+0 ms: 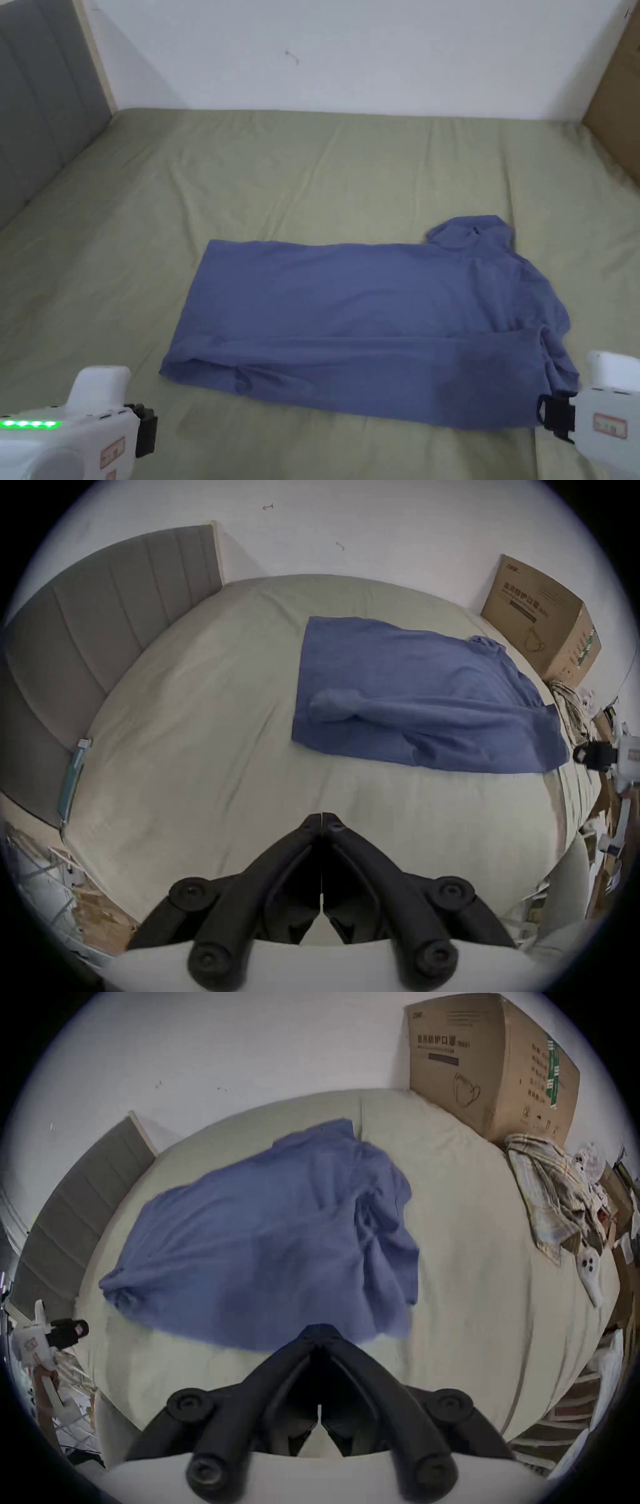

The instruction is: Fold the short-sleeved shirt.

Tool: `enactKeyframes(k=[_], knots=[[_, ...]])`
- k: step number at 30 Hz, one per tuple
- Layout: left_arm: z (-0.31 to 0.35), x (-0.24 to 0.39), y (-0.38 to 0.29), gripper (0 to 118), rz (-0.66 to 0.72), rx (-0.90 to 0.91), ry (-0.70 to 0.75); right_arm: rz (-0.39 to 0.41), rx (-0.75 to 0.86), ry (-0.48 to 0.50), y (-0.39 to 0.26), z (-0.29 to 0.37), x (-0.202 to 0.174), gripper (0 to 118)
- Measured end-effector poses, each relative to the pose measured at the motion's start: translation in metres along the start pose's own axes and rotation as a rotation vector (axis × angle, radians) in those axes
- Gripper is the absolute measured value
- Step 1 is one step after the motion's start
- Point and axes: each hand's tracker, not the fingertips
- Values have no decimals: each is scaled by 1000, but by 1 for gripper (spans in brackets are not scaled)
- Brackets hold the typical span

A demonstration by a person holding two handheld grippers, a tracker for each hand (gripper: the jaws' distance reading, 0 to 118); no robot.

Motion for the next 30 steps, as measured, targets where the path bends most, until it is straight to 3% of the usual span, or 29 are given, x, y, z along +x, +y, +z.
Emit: enactKeyframes(k=[1,4,7,14,17,18,20,21,22,24,25,30], knots=[[-2,-1,0,7,0,9,-6,2,-10,-3,-4,-2,0,0],[-17,-8,14,81,9,20,6,-33,-16,30,-8,-4,3,0],[-37,-9,33,85,40,29,7,-40,-11,30,-7,-5,3,0],[-95,-4,55,83,39,-42,-16,-50,-32,7,-6,-15,6,0],[-96,3,51,60,2,-20,14,-64,-51,1,-10,-20,10,0],[-95,5,52,47,-12,-19,20,-66,-55,-3,-11,-21,10,0],[-92,0,55,8,11,-16,-5,-68,-59,-5,-14,-21,12,0],[-90,-2,57,4,58,-18,-75,-69,-56,-4,-15,-21,13,1],[-89,-2,60,4,66,-32,-63,-71,-48,2,-15,-19,14,19],[-87,-1,59,4,29,-25,-45,-82,-34,6,-11,-18,16,66],[-84,0,59,4,24,-24,-42,-88,-28,6,-7,-20,18,73],[-74,1,62,5,3,-17,-46,-110,1,-1,24,-50,30,67]])
